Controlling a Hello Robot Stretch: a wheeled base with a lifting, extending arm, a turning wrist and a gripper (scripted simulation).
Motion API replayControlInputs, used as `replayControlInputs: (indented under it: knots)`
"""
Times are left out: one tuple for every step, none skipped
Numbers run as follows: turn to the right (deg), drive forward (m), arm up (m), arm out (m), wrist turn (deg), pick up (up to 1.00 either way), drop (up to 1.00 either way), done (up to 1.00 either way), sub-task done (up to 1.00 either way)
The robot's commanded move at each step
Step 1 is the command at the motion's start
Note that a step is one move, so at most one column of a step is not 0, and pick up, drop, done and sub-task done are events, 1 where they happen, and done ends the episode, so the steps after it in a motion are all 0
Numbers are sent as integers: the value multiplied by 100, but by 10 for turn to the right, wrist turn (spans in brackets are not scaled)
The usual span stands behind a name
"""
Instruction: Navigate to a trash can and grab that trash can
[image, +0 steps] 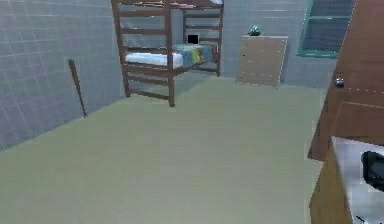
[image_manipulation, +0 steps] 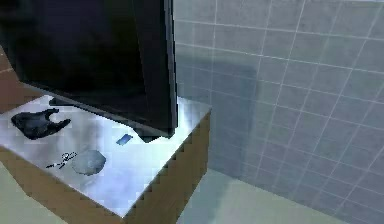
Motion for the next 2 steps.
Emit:
replayControlInputs:
  knots:
    - [0,15,0,0,0,0,0,0,0]
    - [270,0,0,0,0,0,0,0,0]
